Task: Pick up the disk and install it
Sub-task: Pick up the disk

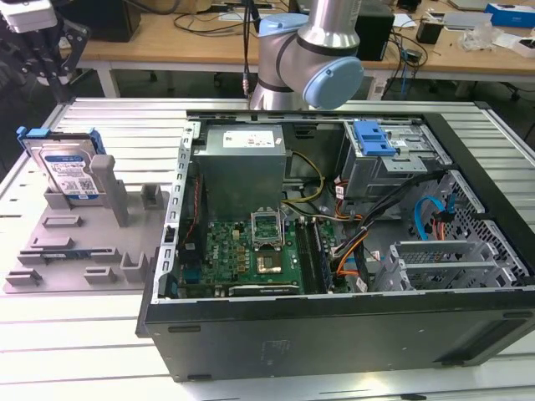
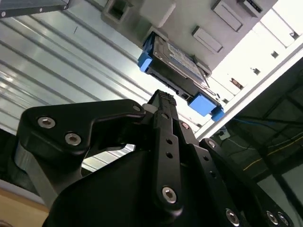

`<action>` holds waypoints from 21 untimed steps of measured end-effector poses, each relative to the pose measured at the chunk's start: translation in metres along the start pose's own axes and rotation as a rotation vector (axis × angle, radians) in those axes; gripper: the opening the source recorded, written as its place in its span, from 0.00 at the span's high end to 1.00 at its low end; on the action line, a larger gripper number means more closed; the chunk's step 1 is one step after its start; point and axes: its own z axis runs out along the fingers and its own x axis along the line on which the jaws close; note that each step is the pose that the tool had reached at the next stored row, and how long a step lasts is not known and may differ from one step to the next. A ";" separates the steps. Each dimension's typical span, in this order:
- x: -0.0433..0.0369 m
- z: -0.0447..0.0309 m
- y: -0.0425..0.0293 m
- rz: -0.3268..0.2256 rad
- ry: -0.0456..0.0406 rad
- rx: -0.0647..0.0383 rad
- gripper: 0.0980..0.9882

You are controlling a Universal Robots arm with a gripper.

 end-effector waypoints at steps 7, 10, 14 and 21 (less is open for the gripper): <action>-0.0001 0.0001 0.0001 -0.176 0.0140 -0.005 0.99; 0.0000 0.0001 0.0001 -0.250 0.0208 -0.007 0.99; 0.0000 0.0001 0.0002 -0.365 0.0303 -0.012 0.99; 0.0000 0.0002 0.0001 -0.528 0.0423 -0.017 0.99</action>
